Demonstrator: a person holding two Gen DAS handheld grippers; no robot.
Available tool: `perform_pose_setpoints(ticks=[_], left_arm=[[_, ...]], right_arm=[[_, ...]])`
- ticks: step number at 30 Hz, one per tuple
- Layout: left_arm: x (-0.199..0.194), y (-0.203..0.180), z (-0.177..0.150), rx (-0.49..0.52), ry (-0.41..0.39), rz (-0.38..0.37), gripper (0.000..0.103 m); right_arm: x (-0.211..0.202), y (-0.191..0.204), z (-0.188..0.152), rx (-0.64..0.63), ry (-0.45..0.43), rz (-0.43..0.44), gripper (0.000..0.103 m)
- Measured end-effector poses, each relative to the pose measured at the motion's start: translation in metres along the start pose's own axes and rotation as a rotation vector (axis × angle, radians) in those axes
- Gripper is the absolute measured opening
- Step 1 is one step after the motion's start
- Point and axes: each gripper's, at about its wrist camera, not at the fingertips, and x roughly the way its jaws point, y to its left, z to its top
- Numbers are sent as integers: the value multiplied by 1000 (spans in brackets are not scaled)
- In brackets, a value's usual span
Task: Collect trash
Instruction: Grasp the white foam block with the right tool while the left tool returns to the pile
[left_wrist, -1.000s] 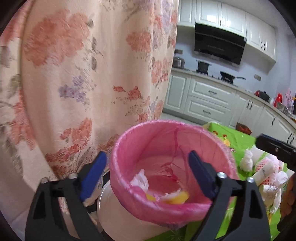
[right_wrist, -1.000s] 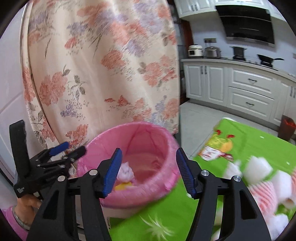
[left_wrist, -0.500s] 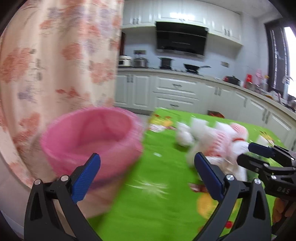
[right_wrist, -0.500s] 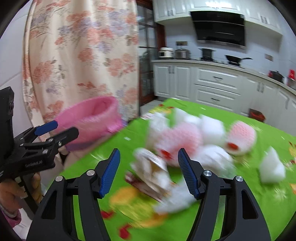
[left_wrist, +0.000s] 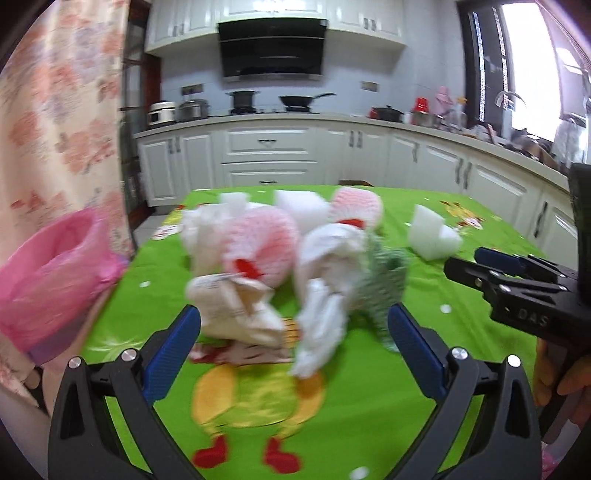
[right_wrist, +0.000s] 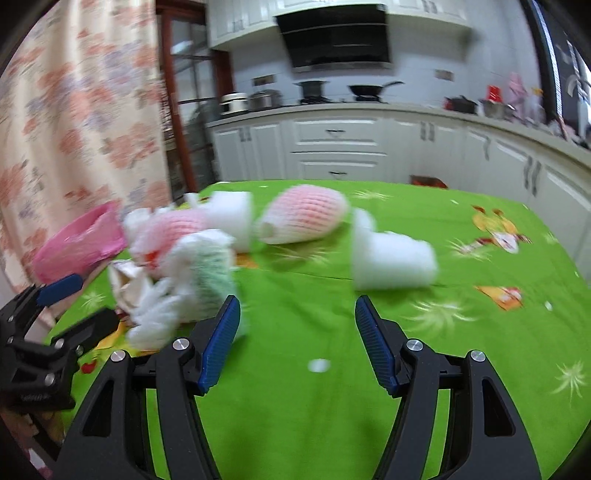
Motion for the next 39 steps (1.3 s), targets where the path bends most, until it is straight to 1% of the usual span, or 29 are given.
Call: perform_pose_setpoints(ticks=[2,5,8,11,14,16,18,21,24,26,27,28,29,30,31,32,36,39], left_arm=[[6,-10,2,13,5,-8,98],[15,-26,8,15,8,-46,98],[22,-34,13,14,8,-52,98],[30,-43,17,-1,24,-67,98],[32,-47,19,-19,31,-85,97],[32,-50,17,-14,33,-96,92],[36,-53,15,1,51,-112,80],[42,-56,12,3,73,-117,75],[45,-54,9,-13,80,-94,68],[46,-49,9,-28,86,-89,68],[45,-46,9,-33,82,-80,68],[44,-44,10,-34,80,-75,68],[44,-42,10,-34,79,-78,68],[43,-41,12,-31,80,-82,68],[43,-42,12,-25,79,-86,68],[41,-43,13,-15,76,-90,68],[45,-58,14,33,76,-113,59],[55,-68,16,57,88,-88,55]], right_arm=[[2,-15,1,30,9,-29,62],[4,-39,6,69,10,-71,62],[11,-59,13,97,18,-105,62],[23,-70,20,106,35,-124,62],[35,-77,25,111,65,-106,63],[39,-76,29,90,67,-106,67],[43,-73,32,66,68,-94,67],[45,-66,36,53,63,-64,67],[51,-54,39,11,56,-51,67],[58,-46,43,-9,54,-48,63],[61,-43,46,-19,56,-50,59],[65,-40,47,-30,60,-55,51],[70,-37,48,-48,68,-63,46],[73,-35,49,-56,72,-65,34],[75,-34,49,-63,73,-70,16],[75,-35,48,-67,72,-74,14],[61,-39,41,-48,39,-68,14],[49,-46,35,-25,23,-66,14]])
